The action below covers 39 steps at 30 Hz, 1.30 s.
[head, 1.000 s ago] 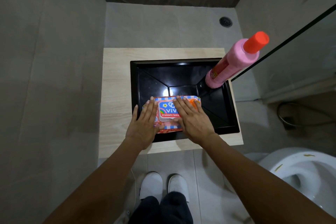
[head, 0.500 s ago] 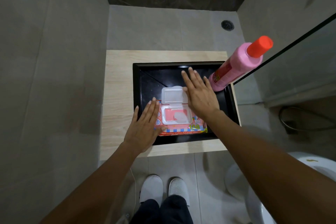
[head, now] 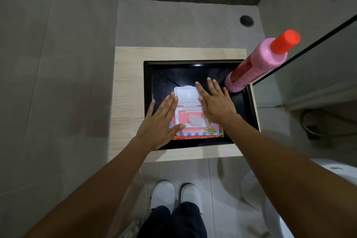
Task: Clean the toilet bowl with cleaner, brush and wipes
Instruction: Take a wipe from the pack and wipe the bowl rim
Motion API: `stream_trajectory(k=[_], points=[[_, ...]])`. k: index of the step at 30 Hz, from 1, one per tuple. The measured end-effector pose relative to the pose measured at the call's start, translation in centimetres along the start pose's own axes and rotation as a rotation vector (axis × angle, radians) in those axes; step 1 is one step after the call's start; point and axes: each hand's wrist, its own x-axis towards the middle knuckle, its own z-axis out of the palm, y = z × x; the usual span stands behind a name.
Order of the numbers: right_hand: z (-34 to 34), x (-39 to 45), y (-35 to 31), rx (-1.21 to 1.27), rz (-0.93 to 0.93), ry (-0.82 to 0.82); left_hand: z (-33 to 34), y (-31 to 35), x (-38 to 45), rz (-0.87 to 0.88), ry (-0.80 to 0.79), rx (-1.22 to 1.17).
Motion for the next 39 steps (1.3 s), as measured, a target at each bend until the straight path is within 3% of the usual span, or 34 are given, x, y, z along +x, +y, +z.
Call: stream_trajectory(k=[9, 18, 28, 39], points=[[2.0, -5.2, -0.8, 0.163, -0.084, 0.207, -0.4, 0.2, 0.6, 0.008, -0.056, 0.065], [4.3, -6.2, -1.4, 0.268, -0.063, 0.289, -0.6, 0.6, 0.4, -0.024, -0.083, 0.079], [5.6, -6.2, -2.9, 0.584, 0.123, 0.429, -0.8, 0.8, 0.5, -0.019, -0.057, 0.063], [5.5, -5.4, -3.1, 0.22, -0.065, 0.638, -0.5, 0.9, 0.8, -0.047, -0.08, 0.058]])
